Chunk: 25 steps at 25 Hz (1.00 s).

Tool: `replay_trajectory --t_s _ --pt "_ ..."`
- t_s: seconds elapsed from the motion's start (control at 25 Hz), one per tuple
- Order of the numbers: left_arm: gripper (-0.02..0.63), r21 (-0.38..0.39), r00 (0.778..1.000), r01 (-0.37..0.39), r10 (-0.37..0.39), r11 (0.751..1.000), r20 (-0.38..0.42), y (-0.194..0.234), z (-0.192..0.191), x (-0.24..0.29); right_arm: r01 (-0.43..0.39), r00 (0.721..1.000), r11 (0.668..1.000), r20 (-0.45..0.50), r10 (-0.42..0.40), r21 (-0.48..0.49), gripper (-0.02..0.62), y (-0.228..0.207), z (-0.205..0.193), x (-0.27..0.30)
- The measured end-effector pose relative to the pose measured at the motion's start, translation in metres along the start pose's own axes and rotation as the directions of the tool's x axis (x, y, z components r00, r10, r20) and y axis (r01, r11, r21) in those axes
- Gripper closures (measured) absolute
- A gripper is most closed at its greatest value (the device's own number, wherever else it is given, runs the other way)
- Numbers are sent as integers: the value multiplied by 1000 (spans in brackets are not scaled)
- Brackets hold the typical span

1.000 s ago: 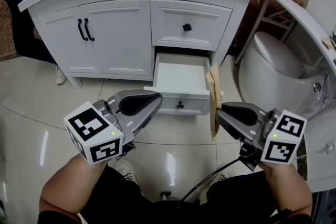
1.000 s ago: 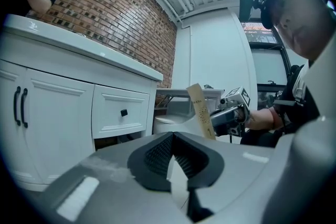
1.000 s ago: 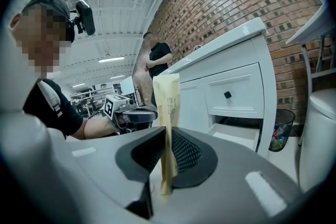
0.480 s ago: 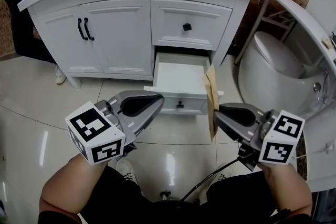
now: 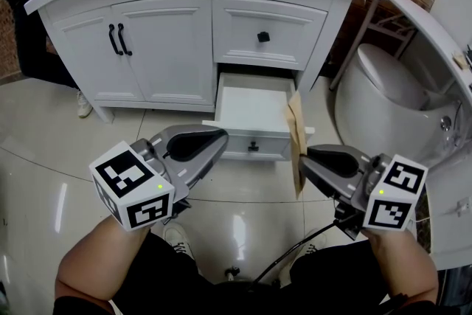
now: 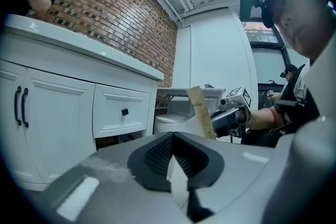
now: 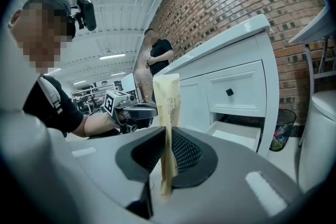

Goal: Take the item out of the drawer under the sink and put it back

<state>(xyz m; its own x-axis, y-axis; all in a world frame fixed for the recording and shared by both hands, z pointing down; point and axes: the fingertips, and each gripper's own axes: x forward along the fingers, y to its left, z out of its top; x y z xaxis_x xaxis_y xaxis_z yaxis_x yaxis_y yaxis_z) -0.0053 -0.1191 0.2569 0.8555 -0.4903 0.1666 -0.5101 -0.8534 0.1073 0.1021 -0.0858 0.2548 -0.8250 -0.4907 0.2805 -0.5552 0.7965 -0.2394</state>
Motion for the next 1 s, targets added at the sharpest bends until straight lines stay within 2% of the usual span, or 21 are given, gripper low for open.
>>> replay_trajectory --t_s 0.52,0.64,0.8,1.0 --pt "601 1 1000 -6 6 1000 6 -1 2 0 2 1000 1000 2 -2 -5 554 0 1 1" --pt "601 0 1000 -13 13 1000 16 -1 5 0 10 1000 999 3 -10 -45 554 2 2 2" --pt "601 -3 1000 -14 14 1000 22 0 6 0 34 999 987 -7 -35 -157 554 4 4 8" --pt "601 -10 1000 2 -2 1000 10 -3 0 2 46 999 983 -5 -48 -177 553 1 8 13"
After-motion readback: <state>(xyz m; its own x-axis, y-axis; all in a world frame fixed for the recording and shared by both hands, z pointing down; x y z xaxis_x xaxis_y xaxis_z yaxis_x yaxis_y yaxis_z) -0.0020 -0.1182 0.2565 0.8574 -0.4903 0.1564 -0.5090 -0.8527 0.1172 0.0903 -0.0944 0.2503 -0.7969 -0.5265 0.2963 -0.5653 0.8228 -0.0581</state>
